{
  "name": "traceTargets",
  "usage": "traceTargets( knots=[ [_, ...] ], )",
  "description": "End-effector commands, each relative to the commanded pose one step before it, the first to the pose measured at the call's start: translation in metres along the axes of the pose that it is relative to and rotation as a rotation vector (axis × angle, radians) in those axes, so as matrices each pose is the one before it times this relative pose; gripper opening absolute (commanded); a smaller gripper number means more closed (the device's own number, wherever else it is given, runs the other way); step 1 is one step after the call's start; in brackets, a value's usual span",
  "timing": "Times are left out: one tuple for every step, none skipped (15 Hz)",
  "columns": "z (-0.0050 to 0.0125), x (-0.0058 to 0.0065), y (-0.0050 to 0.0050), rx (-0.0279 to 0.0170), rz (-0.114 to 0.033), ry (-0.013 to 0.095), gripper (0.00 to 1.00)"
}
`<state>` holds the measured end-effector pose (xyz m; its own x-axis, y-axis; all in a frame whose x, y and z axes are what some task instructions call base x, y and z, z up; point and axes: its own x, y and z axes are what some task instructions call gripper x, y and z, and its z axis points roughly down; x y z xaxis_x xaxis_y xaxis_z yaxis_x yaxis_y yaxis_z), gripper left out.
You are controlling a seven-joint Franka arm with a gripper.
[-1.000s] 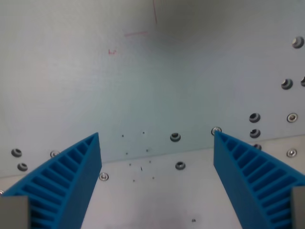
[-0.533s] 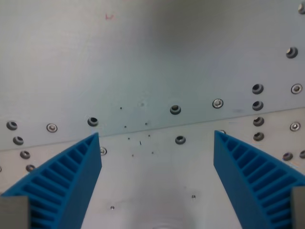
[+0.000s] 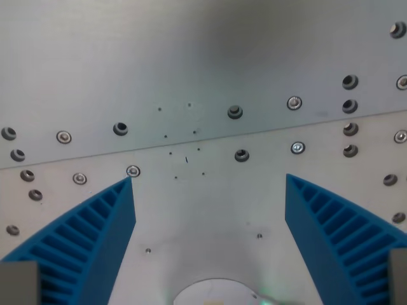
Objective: Move in gripper negative x
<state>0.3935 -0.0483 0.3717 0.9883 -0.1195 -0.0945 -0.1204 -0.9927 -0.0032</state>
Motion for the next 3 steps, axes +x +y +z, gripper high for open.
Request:
traceTargets(
  knots=[
    [-0.00059,-0.02601,-0.00002,-0.00945,0.0043,0.0934,1.0],
    [0.0,-0.005,0.0,0.0,0.0,0.0,1.0],
    [0.0,-0.005,0.0,0.0,0.0,0.0,1.0]
  ],
)
